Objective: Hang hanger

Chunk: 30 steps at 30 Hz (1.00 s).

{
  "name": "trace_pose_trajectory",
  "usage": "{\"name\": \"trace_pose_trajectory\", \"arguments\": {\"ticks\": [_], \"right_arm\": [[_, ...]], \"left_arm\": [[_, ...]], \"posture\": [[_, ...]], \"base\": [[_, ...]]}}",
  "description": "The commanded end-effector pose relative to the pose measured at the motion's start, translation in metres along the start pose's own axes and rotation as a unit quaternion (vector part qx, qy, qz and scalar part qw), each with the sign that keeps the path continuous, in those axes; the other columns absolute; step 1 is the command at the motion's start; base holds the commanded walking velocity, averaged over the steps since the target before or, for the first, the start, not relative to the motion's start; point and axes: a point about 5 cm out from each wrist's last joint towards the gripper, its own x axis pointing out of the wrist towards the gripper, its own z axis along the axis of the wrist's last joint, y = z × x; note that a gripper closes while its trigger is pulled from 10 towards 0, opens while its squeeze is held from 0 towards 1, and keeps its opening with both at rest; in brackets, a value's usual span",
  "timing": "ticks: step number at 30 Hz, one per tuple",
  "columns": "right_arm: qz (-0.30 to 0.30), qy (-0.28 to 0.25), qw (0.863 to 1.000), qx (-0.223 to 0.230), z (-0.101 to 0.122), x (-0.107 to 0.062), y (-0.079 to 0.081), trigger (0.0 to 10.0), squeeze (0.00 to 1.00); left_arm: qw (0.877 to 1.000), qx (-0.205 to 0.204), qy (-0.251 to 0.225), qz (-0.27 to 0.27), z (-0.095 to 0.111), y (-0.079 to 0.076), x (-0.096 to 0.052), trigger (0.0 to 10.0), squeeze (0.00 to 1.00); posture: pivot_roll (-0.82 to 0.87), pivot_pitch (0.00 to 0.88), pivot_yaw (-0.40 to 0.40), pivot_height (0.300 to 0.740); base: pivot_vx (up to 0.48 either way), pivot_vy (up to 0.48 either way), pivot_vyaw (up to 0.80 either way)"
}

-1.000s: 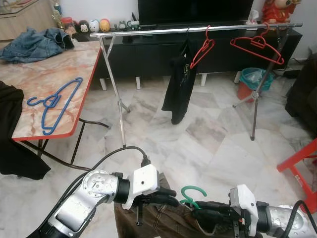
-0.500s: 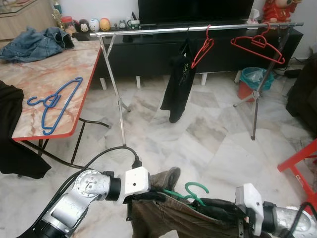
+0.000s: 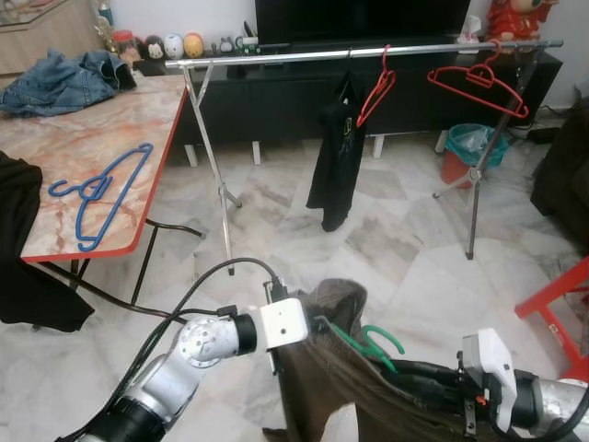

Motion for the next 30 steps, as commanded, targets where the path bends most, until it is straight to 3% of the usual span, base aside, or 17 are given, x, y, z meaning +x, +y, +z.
{"name": "trace_pose_trajectory", "arguments": {"ticks": [1, 5, 10, 12, 14, 17, 22, 24, 27, 30], "right_arm": [[0.123, 0.015, 0.992, 0.002, -0.001, 0.003, 0.028, 0.0, 0.0], [0.13, 0.058, 0.99, 0.004, -0.014, 0.003, 0.033, 0.0, 0.0], [0.065, 0.136, 0.988, -0.036, -0.039, 0.003, 0.021, 0.0, 0.0], [0.074, 0.2, 0.976, -0.05, -0.056, -0.002, 0.025, 0.0, 0.0], [0.074, 0.24, 0.968, -0.033, -0.07, -0.006, 0.029, 0.0, 0.0], [0.059, 0.282, 0.956, -0.048, -0.082, -0.012, 0.029, 0.0, 0.0], [0.001, 0.265, 0.963, -0.056, -0.085, -0.014, 0.021, 0.0, 0.0], [-0.023, 0.275, 0.959, -0.063, -0.088, -0.018, 0.017, 0.0, 0.0], [-0.087, 0.292, 0.948, -0.086, -0.095, -0.026, 0.005, 0.0, 0.0], [-0.212, 0.235, 0.947, -0.065, -0.091, -0.027, -0.015, 0.0, 0.0]], "left_arm": [[0.952, -0.024, 0.195, 0.233, -0.064, 0.065, -0.057, 10.0, 0.0], [0.922, -0.026, 0.214, 0.322, -0.07, 0.078, -0.067, 10.0, 0.0], [0.898, -0.018, 0.217, 0.382, -0.071, 0.086, -0.076, 10.0, 0.0], [0.888, -0.018, 0.217, 0.405, -0.072, 0.088, -0.081, 10.0, 0.0], [0.877, -0.013, 0.225, 0.425, -0.074, 0.091, -0.088, 10.0, 0.0], [0.875, -0.014, 0.236, 0.423, -0.078, 0.09, -0.092, 10.0, 0.0], [0.879, -0.019, 0.255, 0.403, -0.087, 0.081, -0.093, 10.0, 0.0], [0.881, -0.022, 0.259, 0.394, -0.091, 0.077, -0.093, 10.0, 0.0], [0.883, -0.025, 0.26, 0.389, -0.094, 0.072, -0.095, 10.0, 0.0], [0.89, -0.04, 0.249, 0.379, -0.097, 0.064, -0.096, 10.0, 0.0]], "posture": [[-0.01, 0.045, 0.031, 0.74], [-0.01, 0.044, 0.03, 0.74], [-0.01, 0.045, 0.031, 0.74], [-0.01, 0.046, 0.031, 0.74], [-0.01, 0.047, 0.032, 0.74], [-0.01, 0.047, 0.033, 0.74], [-0.01, 0.049, 0.035, 0.74], [-0.01, 0.049, 0.034, 0.74], [-0.01, 0.048, 0.036, 0.74], [-0.01, 0.049, 0.036, 0.74]], "base": [[0.0, 0.0, 0.0], [0.0, 0.0, 0.0], [0.0, 0.0, 0.0], [0.0, 0.0, 0.0], [0.0, 0.0, 0.0], [0.0, 0.0, 0.0], [0.0, 0.0, 0.0], [0.0, 0.0, 0.0], [0.0, 0.0, 0.0], [0.0, 0.0, 0.0]]}}
